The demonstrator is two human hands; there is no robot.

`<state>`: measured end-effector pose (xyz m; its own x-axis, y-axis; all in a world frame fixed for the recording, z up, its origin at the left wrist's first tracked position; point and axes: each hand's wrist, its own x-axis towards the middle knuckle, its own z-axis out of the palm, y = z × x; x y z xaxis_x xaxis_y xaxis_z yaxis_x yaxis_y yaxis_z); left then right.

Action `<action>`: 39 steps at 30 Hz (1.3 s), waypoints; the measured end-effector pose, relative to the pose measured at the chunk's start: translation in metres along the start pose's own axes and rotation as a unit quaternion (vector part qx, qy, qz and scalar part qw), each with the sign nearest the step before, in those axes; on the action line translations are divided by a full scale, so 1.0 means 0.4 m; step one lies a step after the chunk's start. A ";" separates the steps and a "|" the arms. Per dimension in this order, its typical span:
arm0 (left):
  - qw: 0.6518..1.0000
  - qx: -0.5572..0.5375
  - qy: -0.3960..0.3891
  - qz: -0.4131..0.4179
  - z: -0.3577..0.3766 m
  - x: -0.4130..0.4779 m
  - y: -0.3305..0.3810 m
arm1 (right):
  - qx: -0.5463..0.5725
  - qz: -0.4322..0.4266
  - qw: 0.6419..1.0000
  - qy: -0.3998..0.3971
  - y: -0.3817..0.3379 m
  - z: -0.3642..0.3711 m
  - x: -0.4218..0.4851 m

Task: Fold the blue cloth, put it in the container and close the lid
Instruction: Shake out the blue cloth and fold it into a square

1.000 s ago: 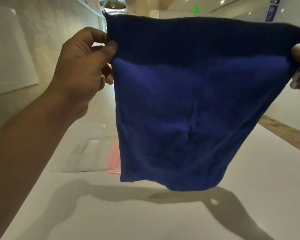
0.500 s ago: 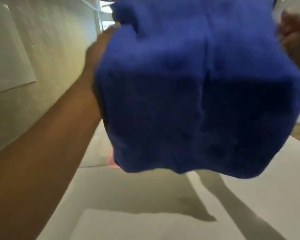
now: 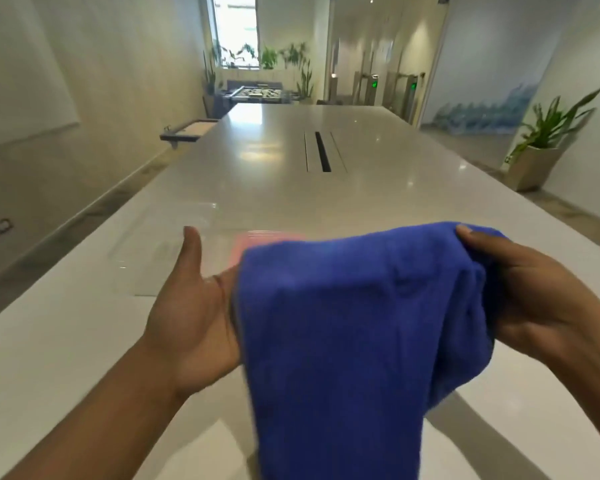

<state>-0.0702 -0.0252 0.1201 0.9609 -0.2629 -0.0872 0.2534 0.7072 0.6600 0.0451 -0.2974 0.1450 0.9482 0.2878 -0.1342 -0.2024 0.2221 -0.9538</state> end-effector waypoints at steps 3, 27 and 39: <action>0.975 0.160 0.124 0.089 0.017 0.032 -0.044 | -0.008 0.068 0.998 0.012 -0.006 -0.018 0.005; 0.910 0.352 0.203 0.077 -0.099 0.014 -0.050 | -0.145 0.101 0.984 0.011 0.093 -0.141 -0.030; 0.708 0.617 0.269 0.215 -0.085 -0.005 -0.026 | -0.320 -0.157 0.934 0.022 0.067 -0.191 -0.035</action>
<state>-0.0710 -0.0098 0.0879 0.9072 0.3255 0.2667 -0.0464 -0.5526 0.8322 0.0453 -0.3668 0.1009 0.9483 0.2601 0.1820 0.2621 -0.3179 -0.9112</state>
